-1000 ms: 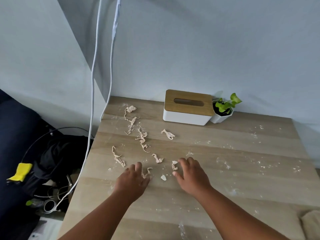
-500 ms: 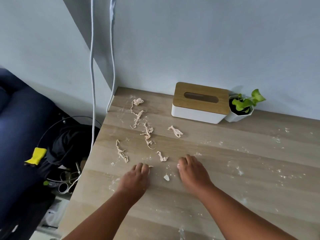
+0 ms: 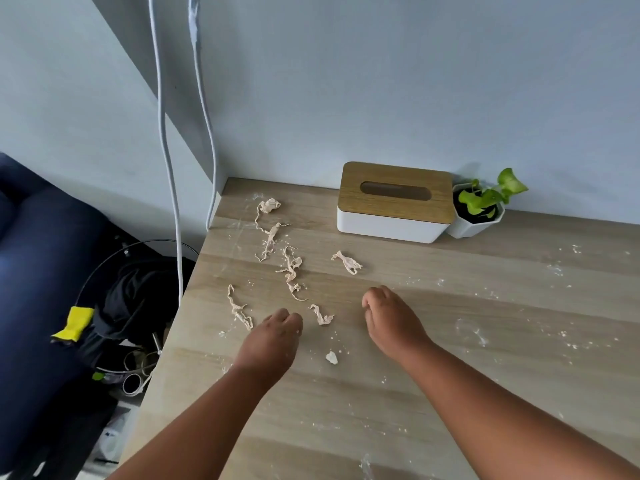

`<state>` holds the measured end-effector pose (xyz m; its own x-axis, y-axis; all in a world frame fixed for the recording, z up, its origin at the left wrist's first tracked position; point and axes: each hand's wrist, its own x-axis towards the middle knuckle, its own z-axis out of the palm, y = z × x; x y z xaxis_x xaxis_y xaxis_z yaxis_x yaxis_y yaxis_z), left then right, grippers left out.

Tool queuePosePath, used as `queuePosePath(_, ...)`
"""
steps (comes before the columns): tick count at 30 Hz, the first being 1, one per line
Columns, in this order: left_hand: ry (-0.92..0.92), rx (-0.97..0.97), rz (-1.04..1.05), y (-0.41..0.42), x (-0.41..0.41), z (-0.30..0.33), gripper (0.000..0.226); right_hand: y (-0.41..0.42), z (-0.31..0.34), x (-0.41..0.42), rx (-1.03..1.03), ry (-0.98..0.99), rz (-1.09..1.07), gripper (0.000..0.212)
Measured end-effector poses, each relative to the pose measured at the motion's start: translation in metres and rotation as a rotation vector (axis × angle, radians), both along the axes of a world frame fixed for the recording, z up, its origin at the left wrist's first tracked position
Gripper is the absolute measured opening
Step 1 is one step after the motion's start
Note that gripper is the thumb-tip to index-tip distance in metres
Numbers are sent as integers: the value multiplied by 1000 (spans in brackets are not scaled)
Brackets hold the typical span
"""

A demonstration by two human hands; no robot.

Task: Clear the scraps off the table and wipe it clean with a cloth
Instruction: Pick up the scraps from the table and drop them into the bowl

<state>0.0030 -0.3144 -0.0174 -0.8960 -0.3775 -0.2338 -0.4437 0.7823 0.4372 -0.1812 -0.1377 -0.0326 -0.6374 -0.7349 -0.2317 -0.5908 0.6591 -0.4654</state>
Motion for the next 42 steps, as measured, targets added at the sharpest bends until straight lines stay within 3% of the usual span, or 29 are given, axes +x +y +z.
queuePosePath(2,42,4,-23,1,-5,5,6,-2,3,-3,-32,12,-21,1)
queuePosePath(8,131,-14,10,7,-20,7,12,-17,8,-16,-33,53,-17,12)
queuePosePath(11,127,-5,28,7,-25,0,11,-26,7,-24,-29,48,-14,10)
queuePosePath(16,91,-6,37,4,-33,-11,15,-43,5,-39,-25,69,16,25)
queuePosePath(22,130,-38,51,5,-37,-17,16,-62,1,-53,-80,145,37,18)
queuePosePath(29,53,-146,-3,6,-43,-23,40,-79,-15,-55,28,196,42,35)
queuePosePath(36,76,-195,-65,11,-45,-23,28,-79,-22,-54,26,247,60,16)
queuePosePath(42,67,-328,-209,14,-47,-23,16,-71,-16,-49,11,143,21,20)
